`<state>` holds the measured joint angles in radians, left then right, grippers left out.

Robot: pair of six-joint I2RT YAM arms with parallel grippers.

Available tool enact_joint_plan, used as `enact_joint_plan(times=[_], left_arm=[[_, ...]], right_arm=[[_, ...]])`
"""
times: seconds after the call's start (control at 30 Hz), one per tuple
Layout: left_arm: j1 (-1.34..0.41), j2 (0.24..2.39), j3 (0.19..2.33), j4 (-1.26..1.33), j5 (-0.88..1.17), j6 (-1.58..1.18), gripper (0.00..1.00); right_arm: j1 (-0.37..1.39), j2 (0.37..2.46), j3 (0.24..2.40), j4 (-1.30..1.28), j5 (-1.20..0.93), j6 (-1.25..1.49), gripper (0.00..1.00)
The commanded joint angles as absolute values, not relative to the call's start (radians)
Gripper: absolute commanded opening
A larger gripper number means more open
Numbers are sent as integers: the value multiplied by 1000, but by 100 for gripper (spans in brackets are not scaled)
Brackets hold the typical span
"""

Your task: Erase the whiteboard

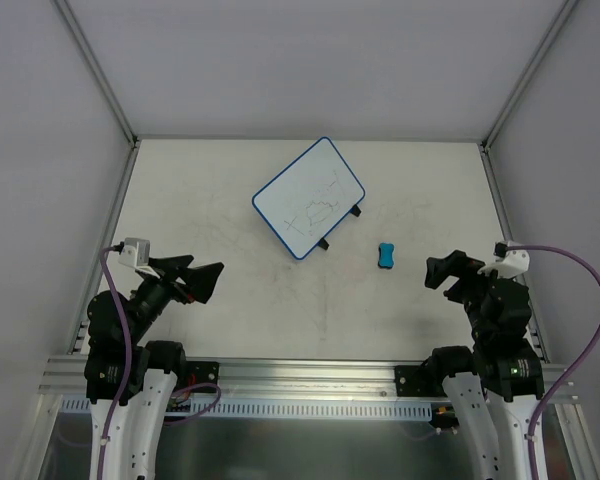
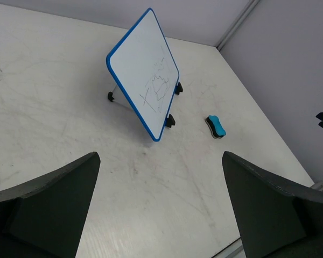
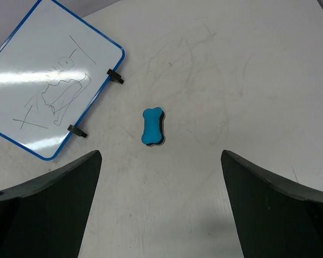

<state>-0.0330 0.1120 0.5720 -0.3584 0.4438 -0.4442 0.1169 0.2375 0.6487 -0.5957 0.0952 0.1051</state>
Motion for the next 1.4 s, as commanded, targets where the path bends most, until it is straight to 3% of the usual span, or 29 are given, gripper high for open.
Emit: enact_joint_plan(times=[0.0, 0.4, 0.57, 0.83, 1.0, 1.1, 1.37], left_arm=[[-34, 106, 597, -359, 428, -413, 99], [-34, 112, 595, -359, 457, -411, 99], [-34, 118, 594, -359, 480, -403, 99], [-34, 109, 595, -359, 499, -391, 99], [-34, 101, 588, -359, 469, -396, 99], [-34, 118, 588, -359, 468, -397, 99], [-34, 138, 611, -354, 482, -416, 99]], right_arm=[[121, 219, 640, -588, 132, 126, 99], [121, 252, 626, -591, 172, 182, 99], [121, 271, 623, -586, 77, 152, 99], [121, 624, 741, -652, 51, 104, 99], [126, 771, 801, -624, 9, 89, 96], [143, 905, 837, -621, -57, 74, 90], [228, 1175, 951, -560, -40, 43, 89]])
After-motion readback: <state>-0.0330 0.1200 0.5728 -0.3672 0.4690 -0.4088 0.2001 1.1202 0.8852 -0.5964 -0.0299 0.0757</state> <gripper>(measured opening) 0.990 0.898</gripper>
